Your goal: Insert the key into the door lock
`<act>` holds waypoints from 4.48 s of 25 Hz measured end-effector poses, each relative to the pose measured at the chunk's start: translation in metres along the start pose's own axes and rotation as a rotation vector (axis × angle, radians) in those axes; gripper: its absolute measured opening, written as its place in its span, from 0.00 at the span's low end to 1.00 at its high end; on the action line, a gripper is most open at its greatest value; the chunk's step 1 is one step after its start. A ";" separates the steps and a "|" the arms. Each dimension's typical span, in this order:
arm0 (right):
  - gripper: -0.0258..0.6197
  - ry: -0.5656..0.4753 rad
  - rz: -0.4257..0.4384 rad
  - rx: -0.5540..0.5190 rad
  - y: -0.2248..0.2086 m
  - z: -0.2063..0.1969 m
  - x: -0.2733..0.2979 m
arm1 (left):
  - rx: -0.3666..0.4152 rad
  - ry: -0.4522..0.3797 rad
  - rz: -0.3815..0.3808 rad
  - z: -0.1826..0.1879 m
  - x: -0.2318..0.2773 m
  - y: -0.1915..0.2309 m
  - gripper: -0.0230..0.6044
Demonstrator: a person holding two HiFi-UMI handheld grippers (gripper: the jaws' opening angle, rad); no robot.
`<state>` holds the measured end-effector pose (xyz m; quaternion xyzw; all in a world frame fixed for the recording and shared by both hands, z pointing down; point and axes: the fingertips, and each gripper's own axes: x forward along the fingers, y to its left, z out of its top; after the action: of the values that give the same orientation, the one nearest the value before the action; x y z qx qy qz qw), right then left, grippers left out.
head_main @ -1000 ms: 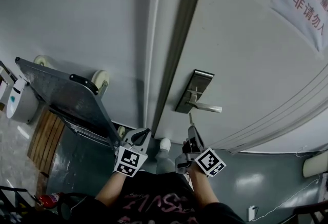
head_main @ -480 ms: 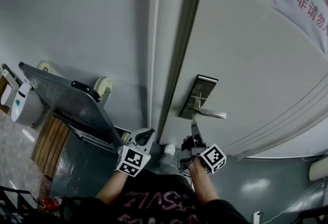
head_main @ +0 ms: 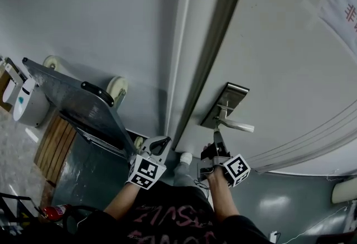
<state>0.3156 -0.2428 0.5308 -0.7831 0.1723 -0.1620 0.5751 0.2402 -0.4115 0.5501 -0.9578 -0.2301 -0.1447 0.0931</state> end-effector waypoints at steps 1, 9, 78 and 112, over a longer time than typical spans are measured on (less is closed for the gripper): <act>0.16 -0.003 -0.002 0.011 -0.001 0.000 0.000 | -0.001 0.002 -0.003 -0.001 0.001 0.000 0.06; 0.16 -0.043 -0.005 0.097 -0.003 -0.002 0.000 | 0.006 0.008 -0.035 -0.002 0.003 -0.006 0.06; 0.24 0.124 -0.037 -0.741 0.021 -0.019 -0.039 | -0.005 0.000 -0.086 -0.004 -0.012 -0.029 0.06; 0.16 0.117 0.022 -1.015 0.027 0.031 -0.146 | -0.006 -0.024 0.034 0.046 -0.033 -0.100 0.06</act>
<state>0.1976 -0.1578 0.4882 -0.9515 0.2694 -0.0955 0.1134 0.1759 -0.3268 0.5071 -0.9635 -0.2146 -0.1321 0.0900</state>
